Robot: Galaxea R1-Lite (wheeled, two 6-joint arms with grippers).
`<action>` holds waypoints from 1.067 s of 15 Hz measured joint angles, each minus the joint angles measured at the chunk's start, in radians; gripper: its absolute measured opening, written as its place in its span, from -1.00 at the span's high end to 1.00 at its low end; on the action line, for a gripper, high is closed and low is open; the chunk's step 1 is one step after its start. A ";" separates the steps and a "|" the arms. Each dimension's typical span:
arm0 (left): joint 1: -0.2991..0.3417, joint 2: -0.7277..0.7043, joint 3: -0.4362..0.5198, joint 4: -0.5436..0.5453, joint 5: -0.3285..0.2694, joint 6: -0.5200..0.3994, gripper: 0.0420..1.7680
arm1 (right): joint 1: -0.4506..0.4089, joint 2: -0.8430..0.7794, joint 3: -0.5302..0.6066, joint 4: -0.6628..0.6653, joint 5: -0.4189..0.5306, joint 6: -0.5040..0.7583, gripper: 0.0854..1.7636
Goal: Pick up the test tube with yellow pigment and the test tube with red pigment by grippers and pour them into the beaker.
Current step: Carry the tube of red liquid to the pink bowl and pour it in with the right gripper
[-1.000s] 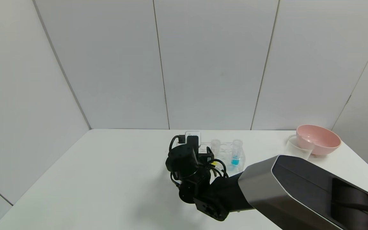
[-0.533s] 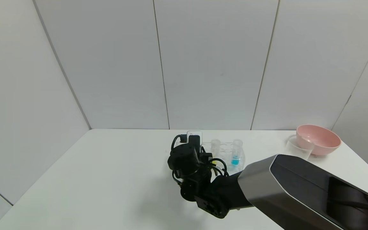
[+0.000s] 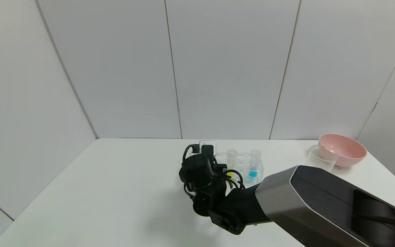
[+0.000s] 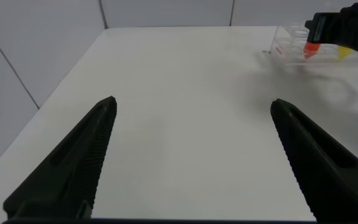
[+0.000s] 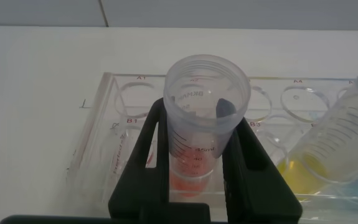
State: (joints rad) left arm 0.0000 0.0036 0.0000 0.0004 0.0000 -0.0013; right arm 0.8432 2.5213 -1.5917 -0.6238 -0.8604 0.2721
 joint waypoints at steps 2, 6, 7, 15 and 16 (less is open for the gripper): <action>0.000 0.000 0.000 0.000 0.000 0.000 -1.00 | 0.000 -0.007 0.000 0.004 -0.001 -0.003 0.45; 0.000 0.000 0.000 0.000 0.000 0.000 -1.00 | 0.002 -0.037 0.001 0.005 -0.006 -0.040 0.45; 0.000 0.000 0.000 0.000 0.000 0.000 -1.00 | 0.003 -0.044 0.002 0.007 -0.007 -0.045 0.45; 0.000 0.000 0.000 0.000 0.000 0.000 -1.00 | 0.019 -0.134 0.004 0.009 -0.020 -0.119 0.45; 0.000 0.000 0.000 0.000 0.000 0.000 -1.00 | 0.023 -0.148 0.004 0.009 -0.020 -0.131 0.45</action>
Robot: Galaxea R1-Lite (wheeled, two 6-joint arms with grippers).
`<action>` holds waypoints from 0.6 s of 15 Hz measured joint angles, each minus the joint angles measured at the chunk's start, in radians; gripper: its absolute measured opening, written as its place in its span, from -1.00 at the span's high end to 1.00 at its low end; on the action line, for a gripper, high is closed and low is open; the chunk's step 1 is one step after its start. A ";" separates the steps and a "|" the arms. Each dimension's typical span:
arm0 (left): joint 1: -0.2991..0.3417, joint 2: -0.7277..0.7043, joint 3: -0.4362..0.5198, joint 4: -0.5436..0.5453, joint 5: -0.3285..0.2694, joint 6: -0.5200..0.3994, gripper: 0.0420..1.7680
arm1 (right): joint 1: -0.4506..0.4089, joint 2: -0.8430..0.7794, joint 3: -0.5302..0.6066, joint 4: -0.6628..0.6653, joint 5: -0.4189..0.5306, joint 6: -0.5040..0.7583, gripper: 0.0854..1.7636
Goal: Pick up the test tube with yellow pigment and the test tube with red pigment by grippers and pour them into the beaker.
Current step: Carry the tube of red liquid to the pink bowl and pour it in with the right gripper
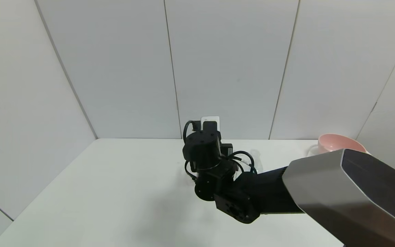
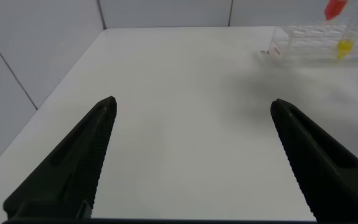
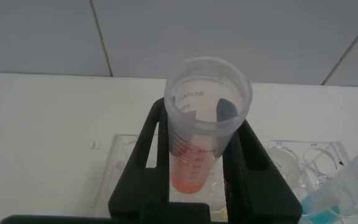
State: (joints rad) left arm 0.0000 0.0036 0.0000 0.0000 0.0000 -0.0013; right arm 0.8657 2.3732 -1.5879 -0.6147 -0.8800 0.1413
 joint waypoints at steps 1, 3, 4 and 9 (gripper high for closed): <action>0.000 0.000 0.000 0.000 0.000 0.000 -1.00 | 0.004 -0.016 0.000 -0.001 0.001 -0.013 0.45; 0.000 0.000 0.000 0.000 0.000 0.000 -1.00 | 0.014 -0.050 -0.003 -0.001 0.001 -0.042 0.45; 0.000 0.000 0.000 0.000 0.000 0.000 -1.00 | 0.019 -0.076 -0.003 -0.001 0.001 -0.063 0.45; 0.000 0.000 0.000 0.000 0.000 0.000 -1.00 | -0.009 -0.214 0.063 -0.007 -0.002 -0.192 0.45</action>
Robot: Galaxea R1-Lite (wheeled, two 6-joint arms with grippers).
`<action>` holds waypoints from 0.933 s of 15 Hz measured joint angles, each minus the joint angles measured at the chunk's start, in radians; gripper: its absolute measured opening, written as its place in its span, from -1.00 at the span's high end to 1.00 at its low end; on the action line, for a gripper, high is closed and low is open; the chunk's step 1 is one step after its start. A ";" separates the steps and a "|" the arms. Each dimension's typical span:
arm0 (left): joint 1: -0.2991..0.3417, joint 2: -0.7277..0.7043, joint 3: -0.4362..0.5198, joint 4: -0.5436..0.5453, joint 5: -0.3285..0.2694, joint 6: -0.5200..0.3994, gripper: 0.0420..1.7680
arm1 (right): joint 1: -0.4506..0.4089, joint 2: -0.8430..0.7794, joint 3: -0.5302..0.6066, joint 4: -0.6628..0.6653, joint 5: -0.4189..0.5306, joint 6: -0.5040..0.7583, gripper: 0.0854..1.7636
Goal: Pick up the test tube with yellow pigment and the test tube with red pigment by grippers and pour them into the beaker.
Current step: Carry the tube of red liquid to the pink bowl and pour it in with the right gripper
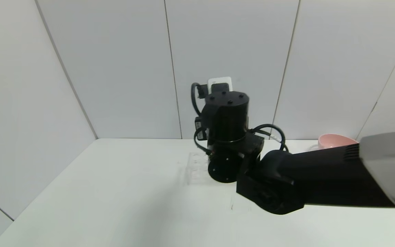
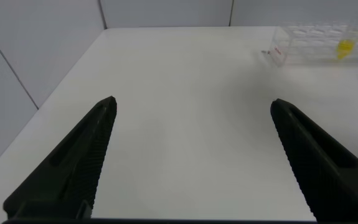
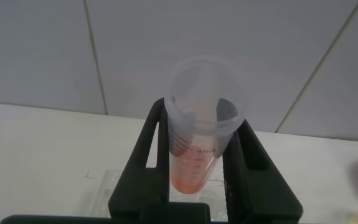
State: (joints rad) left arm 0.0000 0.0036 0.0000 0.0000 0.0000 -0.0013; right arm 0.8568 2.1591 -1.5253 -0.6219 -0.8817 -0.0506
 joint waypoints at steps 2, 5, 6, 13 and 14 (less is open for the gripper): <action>0.000 0.000 0.000 0.000 0.000 0.000 -1.00 | -0.058 -0.057 0.055 -0.001 -0.001 -0.010 0.45; 0.000 0.000 0.000 0.000 0.000 0.000 -1.00 | -0.144 -0.135 0.147 -0.007 -0.001 -0.011 0.45; 0.000 0.000 0.000 0.000 0.000 0.000 -1.00 | -0.174 -0.160 0.178 -0.009 -0.001 -0.010 0.45; 0.000 0.000 0.000 0.000 0.000 0.000 -1.00 | -0.433 -0.337 0.383 -0.024 0.023 -0.005 0.45; 0.000 0.000 0.000 0.000 0.000 0.000 -1.00 | -0.472 -0.359 0.415 -0.024 0.038 -0.005 0.45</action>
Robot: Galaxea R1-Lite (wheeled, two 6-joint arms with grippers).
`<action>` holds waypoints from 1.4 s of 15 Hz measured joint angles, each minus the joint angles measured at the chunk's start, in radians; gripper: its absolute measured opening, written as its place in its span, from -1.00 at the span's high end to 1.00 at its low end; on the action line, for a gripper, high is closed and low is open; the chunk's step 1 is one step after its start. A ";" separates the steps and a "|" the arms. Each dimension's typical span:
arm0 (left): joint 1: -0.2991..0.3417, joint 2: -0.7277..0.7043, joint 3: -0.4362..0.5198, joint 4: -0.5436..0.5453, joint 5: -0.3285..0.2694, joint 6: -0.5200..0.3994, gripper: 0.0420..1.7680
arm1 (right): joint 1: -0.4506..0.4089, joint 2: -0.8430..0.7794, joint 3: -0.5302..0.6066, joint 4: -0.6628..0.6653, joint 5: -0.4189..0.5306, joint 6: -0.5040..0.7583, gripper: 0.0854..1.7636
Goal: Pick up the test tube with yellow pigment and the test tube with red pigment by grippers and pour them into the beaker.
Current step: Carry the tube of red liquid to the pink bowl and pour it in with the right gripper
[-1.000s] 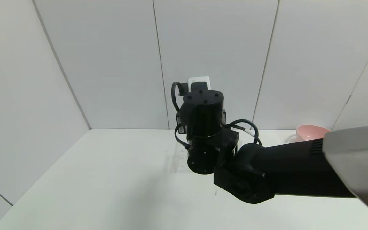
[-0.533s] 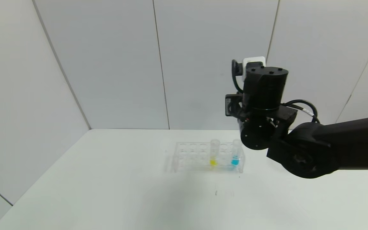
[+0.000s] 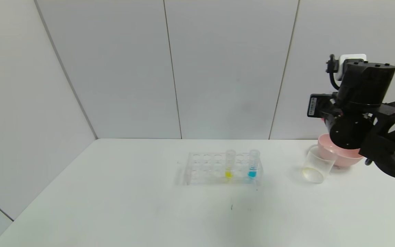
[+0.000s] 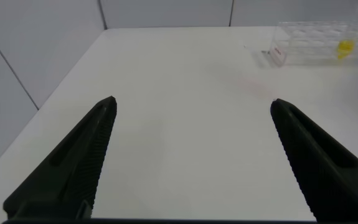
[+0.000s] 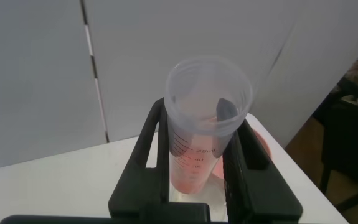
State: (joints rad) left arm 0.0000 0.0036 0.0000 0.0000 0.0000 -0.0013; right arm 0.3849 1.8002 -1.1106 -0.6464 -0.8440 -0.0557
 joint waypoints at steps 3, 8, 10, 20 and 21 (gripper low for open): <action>0.000 0.000 0.000 0.000 0.000 0.000 -1.00 | -0.114 -0.058 0.079 -0.009 0.093 0.004 0.45; 0.000 0.000 0.000 0.000 0.000 0.000 -1.00 | -0.287 -0.096 0.157 -0.070 0.340 0.008 0.45; 0.000 0.000 0.000 0.000 0.000 0.000 -1.00 | -0.352 -0.100 0.177 -0.069 0.464 -0.002 0.45; 0.000 0.000 0.000 0.000 0.000 0.000 -1.00 | -0.550 -0.064 0.201 -0.237 0.826 -0.364 0.45; 0.000 0.000 0.000 0.000 0.000 0.000 -1.00 | -0.552 -0.061 0.210 -0.238 0.847 -0.371 0.45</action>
State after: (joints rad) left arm 0.0000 0.0036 0.0000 0.0004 0.0000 -0.0013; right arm -0.1674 1.7396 -0.9009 -0.8843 0.0028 -0.4270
